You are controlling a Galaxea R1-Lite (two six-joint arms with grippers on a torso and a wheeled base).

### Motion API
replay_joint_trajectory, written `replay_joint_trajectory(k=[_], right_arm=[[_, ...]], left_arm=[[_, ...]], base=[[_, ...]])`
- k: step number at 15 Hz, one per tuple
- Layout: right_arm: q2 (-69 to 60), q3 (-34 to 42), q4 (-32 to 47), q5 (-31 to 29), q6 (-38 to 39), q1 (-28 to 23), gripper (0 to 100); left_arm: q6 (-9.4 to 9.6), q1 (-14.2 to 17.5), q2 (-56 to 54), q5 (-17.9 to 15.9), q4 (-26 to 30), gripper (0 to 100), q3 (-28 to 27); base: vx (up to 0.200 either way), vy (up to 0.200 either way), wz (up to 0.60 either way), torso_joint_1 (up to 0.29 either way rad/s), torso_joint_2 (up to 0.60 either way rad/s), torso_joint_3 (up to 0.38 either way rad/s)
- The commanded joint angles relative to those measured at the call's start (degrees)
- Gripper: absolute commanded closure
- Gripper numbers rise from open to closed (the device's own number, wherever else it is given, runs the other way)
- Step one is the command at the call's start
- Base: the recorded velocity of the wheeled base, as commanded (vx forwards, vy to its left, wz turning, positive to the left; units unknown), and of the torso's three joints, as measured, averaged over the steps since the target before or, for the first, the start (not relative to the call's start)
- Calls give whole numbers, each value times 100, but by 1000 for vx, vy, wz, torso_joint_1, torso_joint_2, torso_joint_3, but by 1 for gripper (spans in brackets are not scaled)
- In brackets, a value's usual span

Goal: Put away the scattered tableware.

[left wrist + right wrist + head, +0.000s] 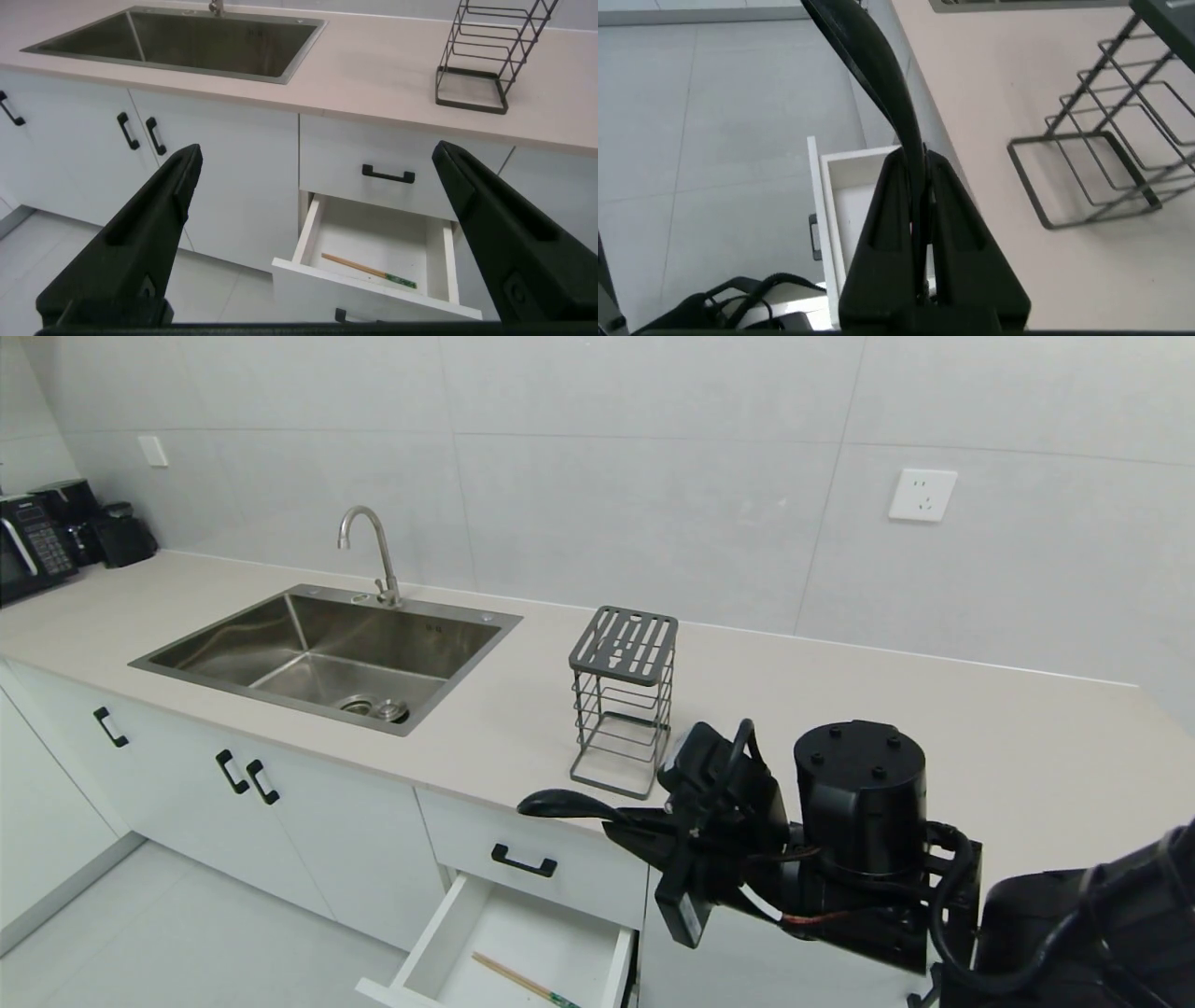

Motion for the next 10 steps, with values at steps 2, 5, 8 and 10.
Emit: replay_joint_trajectory(k=[2, 5, 8, 10], right_arm=[[317, -319, -5, -143, 164, 76, 100], [826, -794, 4, -811, 1113, 348, 100], [1406, -935, 48, -943, 1412, 770, 100], [1679, -1058, 48, -767, 1403, 981, 100]], left_arm=[[6, 1, 9, 1, -1, 0, -9], [-3, 1, 0, 1, -1, 0, 0], [6, 1, 0, 1, -1, 0, 0], [6, 1, 9, 1, -1, 0, -9]], base=[[0, 0, 0, 0, 0, 0], [0, 0, 0, 0, 0, 0], [0, 0, 0, 0, 0, 0], [0, 0, 0, 0, 0, 0]])
